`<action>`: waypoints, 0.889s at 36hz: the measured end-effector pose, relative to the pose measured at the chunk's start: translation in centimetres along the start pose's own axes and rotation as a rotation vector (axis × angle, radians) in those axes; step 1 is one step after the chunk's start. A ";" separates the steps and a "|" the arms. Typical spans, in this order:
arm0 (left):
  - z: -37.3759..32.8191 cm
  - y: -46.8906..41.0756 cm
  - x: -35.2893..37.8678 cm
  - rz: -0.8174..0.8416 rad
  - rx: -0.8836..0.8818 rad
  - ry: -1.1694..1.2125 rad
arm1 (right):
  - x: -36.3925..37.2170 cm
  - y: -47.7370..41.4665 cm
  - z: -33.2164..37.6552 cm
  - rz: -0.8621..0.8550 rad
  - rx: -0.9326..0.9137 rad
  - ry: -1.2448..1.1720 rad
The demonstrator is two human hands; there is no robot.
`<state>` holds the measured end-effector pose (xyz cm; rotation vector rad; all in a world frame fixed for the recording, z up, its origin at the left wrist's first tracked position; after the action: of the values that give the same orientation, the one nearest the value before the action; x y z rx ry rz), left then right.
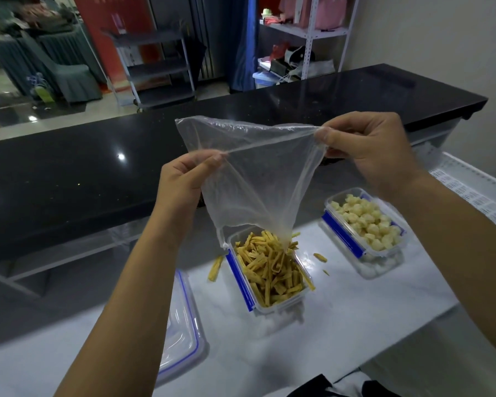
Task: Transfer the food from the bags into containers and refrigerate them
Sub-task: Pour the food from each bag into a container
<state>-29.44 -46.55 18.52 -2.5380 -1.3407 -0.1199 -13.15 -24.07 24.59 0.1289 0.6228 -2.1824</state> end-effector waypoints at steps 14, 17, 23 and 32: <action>-2.9 1.4 -0.5 -0.001 0.128 0.022 | 0.0 0.6 3.3 0.003 -0.105 0.028; -3.3 2.0 -0.9 -0.021 0.145 0.023 | 0.2 0.8 3.6 0.001 -0.127 0.035; -1.6 3.6 -1.4 0.016 0.062 -0.130 | 1.6 2.2 2.5 0.004 -0.100 0.075; 2.0 6.2 -1.8 0.025 -0.022 -0.198 | 1.1 5.2 1.5 -0.082 -0.012 0.014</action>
<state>-25.48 -50.83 15.03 -2.6415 -1.3825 0.1261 -9.73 -28.28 23.50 0.1136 0.6594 -2.2577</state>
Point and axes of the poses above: each hand's wrist, its own y-axis away from the middle knuckle, its own x-axis out of the palm, z = x × y, the point moved 4 cm from there along -y, towards the middle knuckle, and after that the axes turned 7 degrees about y, right-handed, at the moved point
